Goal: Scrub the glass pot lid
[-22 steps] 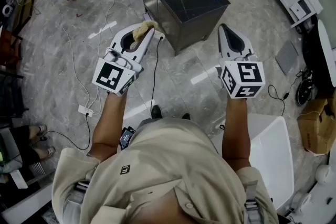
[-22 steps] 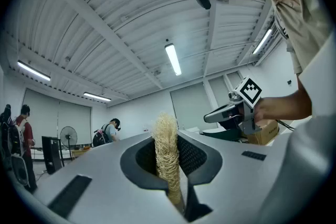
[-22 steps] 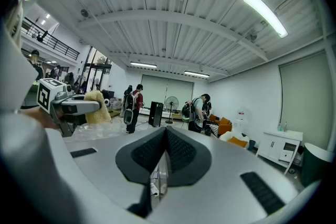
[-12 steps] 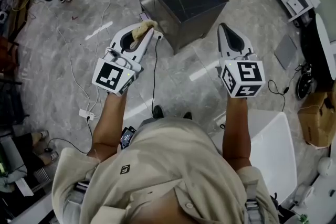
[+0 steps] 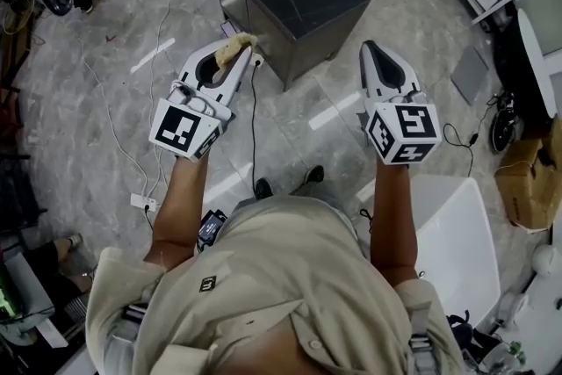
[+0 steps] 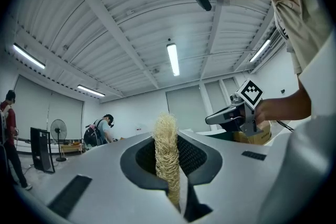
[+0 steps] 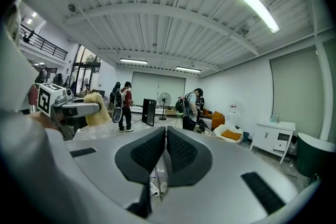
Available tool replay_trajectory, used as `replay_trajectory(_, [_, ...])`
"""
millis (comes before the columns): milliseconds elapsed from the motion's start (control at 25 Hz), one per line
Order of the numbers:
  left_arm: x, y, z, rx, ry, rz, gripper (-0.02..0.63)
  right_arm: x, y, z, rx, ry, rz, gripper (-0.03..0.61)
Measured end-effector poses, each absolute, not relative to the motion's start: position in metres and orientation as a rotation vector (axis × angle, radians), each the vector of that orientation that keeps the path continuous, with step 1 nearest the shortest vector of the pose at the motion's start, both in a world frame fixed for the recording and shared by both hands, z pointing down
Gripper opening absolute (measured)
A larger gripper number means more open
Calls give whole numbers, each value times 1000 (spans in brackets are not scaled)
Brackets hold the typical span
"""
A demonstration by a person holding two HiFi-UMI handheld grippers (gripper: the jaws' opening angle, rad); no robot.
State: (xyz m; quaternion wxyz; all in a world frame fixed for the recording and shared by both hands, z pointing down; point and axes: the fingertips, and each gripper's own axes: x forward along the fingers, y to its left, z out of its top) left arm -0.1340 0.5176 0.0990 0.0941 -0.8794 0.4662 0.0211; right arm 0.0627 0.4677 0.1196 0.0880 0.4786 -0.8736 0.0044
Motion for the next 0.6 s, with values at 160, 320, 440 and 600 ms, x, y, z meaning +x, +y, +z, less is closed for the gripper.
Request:
replay_trajectory(160, [-127,494,104,-2600,1403,45,49,73,438,123,1429,-2610,20,26])
replay_trajectory(320, [-122,461,112,-2567,1479,2,49,82,393,135,1393,-2646,45,25])
replay_trajectory(440, [-116,432,111,-2539,1524,-45,49,83,351,142,1343,-2682,81,25])
replay_trajectory(600, [-106,394,106,-2494,1587,-76,49,84,299,146,1265,-2725,103,25])
